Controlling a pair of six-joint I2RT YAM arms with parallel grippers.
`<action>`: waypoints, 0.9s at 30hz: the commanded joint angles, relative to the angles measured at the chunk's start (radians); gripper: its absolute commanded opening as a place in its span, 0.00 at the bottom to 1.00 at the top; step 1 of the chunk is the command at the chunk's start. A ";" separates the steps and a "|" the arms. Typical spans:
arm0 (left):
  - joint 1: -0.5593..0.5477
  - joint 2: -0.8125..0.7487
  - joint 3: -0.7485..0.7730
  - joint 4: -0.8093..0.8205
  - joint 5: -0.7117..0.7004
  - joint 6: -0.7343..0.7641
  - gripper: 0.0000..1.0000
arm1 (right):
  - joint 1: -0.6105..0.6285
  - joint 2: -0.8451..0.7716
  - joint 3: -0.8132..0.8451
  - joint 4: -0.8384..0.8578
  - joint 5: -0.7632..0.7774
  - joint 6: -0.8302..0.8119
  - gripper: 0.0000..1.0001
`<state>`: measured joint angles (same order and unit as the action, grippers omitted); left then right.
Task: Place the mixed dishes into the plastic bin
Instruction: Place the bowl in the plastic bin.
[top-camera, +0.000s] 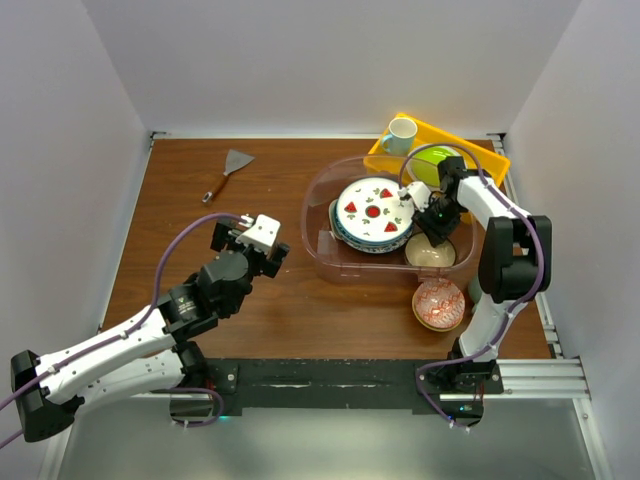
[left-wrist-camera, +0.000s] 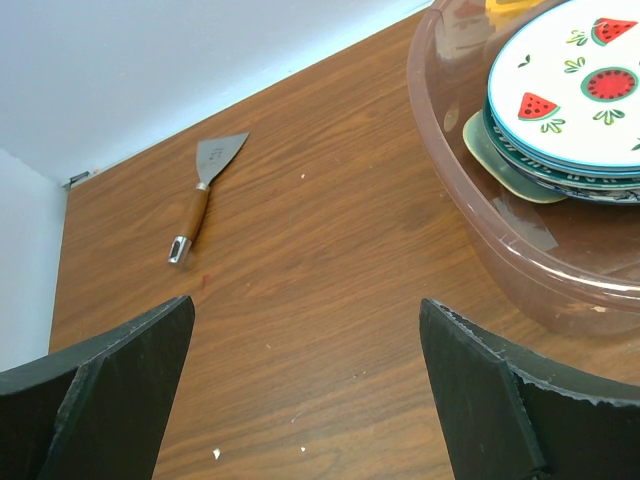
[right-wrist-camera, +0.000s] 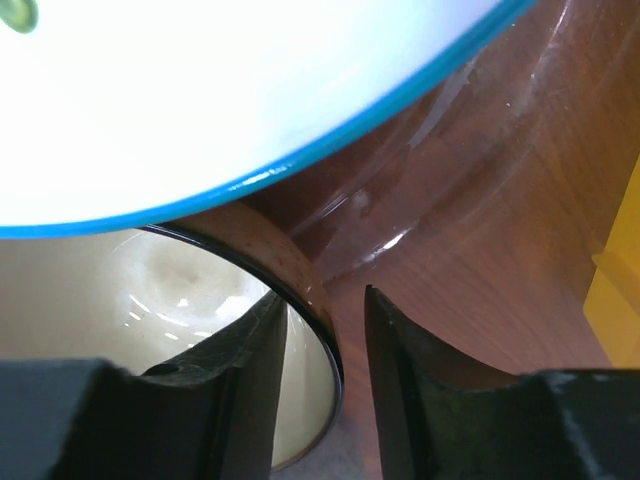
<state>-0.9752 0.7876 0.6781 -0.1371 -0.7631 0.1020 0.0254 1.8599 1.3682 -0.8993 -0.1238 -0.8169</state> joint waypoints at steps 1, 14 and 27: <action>0.007 -0.005 0.000 0.031 0.001 0.019 1.00 | -0.004 -0.018 -0.003 0.022 0.006 0.002 0.44; 0.009 -0.011 0.000 0.030 0.002 0.019 1.00 | -0.004 -0.097 0.028 -0.024 -0.016 0.002 0.61; 0.009 -0.016 0.000 0.030 0.005 0.016 1.00 | -0.004 -0.205 0.132 -0.099 -0.063 0.012 0.69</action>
<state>-0.9752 0.7860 0.6762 -0.1371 -0.7624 0.1020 0.0341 1.7599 1.3983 -0.9543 -0.1715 -0.8120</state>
